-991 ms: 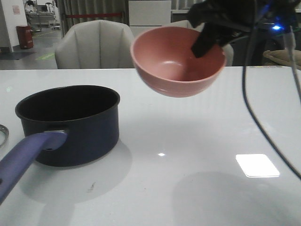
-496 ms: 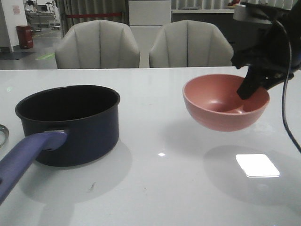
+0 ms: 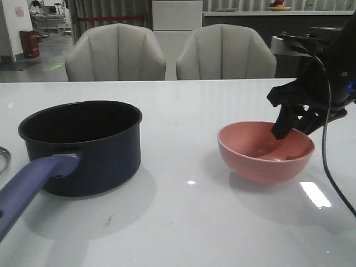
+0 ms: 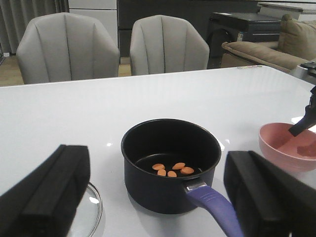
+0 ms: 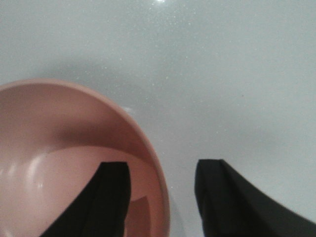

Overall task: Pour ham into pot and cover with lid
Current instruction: 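Carry the empty bowl back and lower it onto the table, then release the bowl and raise the right gripper away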

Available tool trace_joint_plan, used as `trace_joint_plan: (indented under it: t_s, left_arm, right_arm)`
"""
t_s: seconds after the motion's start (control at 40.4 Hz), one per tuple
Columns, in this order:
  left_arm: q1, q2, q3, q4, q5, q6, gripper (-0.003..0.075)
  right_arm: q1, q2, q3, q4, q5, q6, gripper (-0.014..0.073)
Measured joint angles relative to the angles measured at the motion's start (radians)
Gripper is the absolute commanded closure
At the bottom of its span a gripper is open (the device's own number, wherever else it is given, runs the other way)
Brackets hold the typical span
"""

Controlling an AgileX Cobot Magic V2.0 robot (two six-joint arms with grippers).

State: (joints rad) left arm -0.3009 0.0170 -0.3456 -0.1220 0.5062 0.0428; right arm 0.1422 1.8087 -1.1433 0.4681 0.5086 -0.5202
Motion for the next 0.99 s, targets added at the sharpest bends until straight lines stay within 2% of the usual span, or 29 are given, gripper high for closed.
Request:
trace_joint_plan:
  t_s: [0.273, 0.57, 0.743, 0.991]
  left_arm:
    - [0.000, 0.000, 0.000, 0.000, 0.000, 0.000, 0.0117]
    - [0.000, 0.000, 0.000, 0.000, 0.000, 0.000, 0.0117]
    - [0.000, 0.000, 0.000, 0.000, 0.000, 0.000, 0.0117]
    - [0.000, 0.000, 0.000, 0.000, 0.000, 0.000, 0.0117]
  right_arm:
    - [0.000, -0.122, 0.000, -0.065, 0.053, 0.002, 0.0099]
    - [0.000, -0.458, 0.011, -0.068, 0.091, 0.004, 0.0102]
    - [0.025, -0.684, 0.118, -0.044, -0.021, 0.004, 0.0102]
    - [0.122, -0.973, 0.391, -0.021, -0.239, 0.004, 0.0102]
